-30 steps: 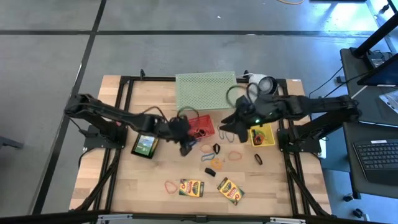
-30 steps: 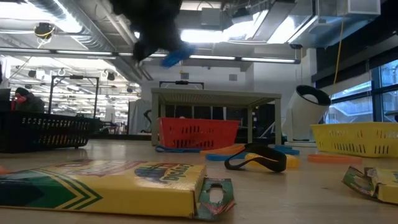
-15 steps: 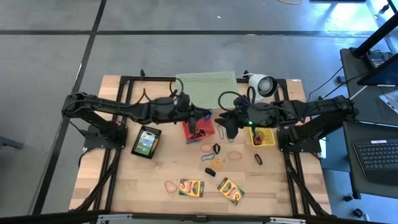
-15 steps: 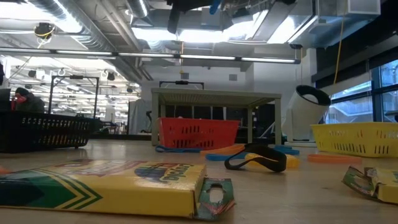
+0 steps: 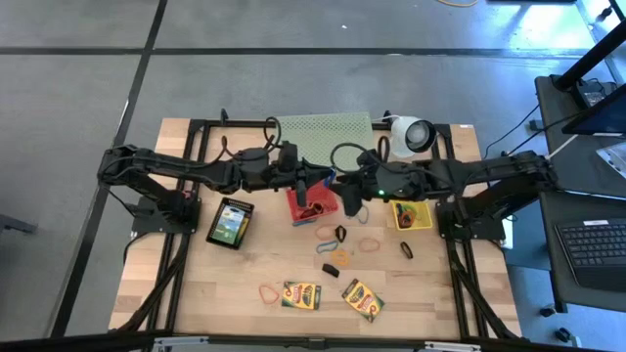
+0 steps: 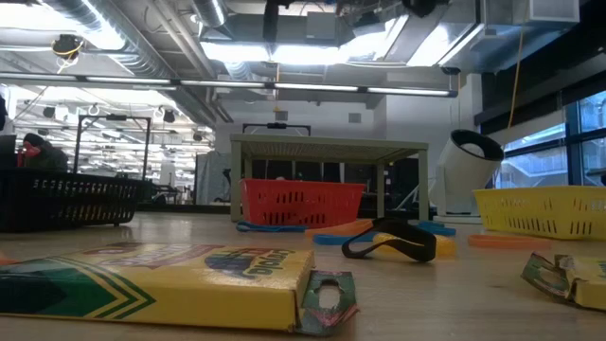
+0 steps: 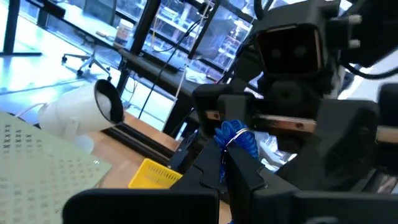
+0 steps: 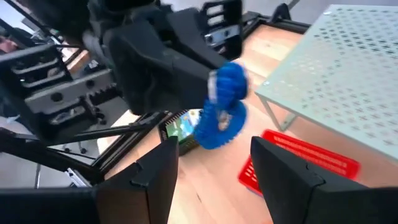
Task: Pick & Place Office Desk Supplies
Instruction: Put the blue spring keychain into the yellow bin
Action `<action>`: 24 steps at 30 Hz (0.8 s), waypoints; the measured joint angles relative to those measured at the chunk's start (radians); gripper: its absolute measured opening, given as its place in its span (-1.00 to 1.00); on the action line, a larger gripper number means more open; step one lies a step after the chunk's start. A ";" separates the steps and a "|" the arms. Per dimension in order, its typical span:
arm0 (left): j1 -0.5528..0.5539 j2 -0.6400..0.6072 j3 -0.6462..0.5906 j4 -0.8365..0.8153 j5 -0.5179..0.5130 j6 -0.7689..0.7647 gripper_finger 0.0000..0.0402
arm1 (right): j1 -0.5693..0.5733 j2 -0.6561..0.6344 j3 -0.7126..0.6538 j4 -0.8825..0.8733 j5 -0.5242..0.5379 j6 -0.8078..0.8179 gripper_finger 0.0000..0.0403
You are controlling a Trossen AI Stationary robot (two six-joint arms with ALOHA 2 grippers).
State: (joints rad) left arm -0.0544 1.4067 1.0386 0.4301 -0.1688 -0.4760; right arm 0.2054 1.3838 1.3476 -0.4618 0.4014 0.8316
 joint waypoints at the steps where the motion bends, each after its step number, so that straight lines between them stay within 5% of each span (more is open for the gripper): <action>1: 0.000 0.000 0.000 -0.001 0.000 -0.002 -0.98 | -0.001 0.007 0.000 0.017 0.000 -0.002 0.01; 13: -0.018 0.000 0.000 0.019 0.005 -0.006 -0.98 | -0.046 0.018 0.000 0.049 -0.028 -0.053 -0.05; 24: -0.018 0.000 0.000 0.054 0.013 -0.010 -0.98 | -0.054 0.018 0.000 0.050 -0.059 -0.136 -0.92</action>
State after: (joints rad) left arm -0.0723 1.4063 1.0386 0.4842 -0.1560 -0.4855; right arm 0.1513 1.4021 1.3479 -0.4118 0.3423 0.6951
